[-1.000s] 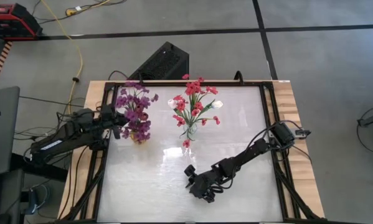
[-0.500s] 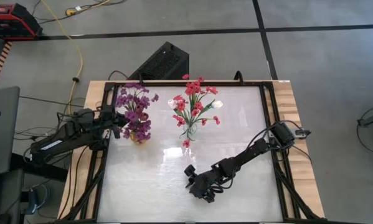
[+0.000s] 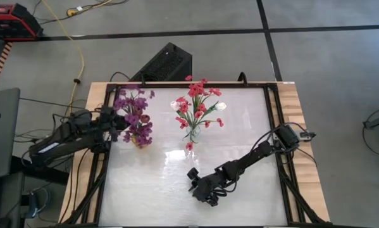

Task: Sort flowers into vase by color
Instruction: Put the purple flowers into the yellow vase, then return to Home Position

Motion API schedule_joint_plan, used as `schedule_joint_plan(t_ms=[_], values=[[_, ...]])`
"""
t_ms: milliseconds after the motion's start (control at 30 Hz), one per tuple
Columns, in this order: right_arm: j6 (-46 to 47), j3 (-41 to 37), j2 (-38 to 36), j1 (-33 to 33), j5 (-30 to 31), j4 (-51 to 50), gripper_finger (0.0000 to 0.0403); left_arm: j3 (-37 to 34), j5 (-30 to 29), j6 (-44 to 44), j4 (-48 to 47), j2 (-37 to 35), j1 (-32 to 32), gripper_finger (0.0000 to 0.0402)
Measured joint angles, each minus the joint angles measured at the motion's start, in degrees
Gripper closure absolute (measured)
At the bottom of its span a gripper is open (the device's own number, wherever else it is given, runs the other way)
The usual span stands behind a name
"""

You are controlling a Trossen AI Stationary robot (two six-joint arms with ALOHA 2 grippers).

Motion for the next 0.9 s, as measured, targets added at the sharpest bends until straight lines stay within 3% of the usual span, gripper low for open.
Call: schedule_joint_plan(t_ms=[167, 367, 567, 767, 900], values=[[0.00, 0.00, 0.00, 0.00, 0.00, 0.00, 0.0243, 3.00, 6.07, -2.33, -5.97, 0.00, 0.00, 0.0233], [0.00, 0.00, 0.00, 0.00, 0.00, 0.00, 0.0243, 7.13, 13.49, -3.80, -18.20, 0.01, 0.00, 0.0234], [0.00, 0.00, 0.00, 0.00, 0.00, 0.00, 0.0243, 12.08, 8.98, -2.76, -31.35, 0.01, 0.01, 0.0248], [0.00, 0.00, 0.00, 0.00, 0.00, 0.00, 0.0243, 10.18, 12.13, -3.52, -29.71, -0.01, 0.02, 0.0291], [0.00, 0.00, 0.00, 0.00, 0.00, 0.00, 0.0243, 6.03, 11.76, -3.59, -19.53, -0.06, 0.02, 0.0335]])
